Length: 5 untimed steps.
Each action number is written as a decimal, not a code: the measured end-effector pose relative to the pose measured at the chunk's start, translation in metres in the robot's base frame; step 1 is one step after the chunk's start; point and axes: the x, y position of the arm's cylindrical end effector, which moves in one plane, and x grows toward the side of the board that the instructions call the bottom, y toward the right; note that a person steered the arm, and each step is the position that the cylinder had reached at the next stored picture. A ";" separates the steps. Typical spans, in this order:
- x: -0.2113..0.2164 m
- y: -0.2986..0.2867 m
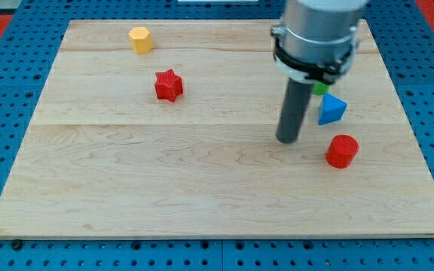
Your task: Move the red star towards the bottom of red circle
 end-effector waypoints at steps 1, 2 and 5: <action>-0.073 -0.015; -0.118 -0.051; -0.088 -0.209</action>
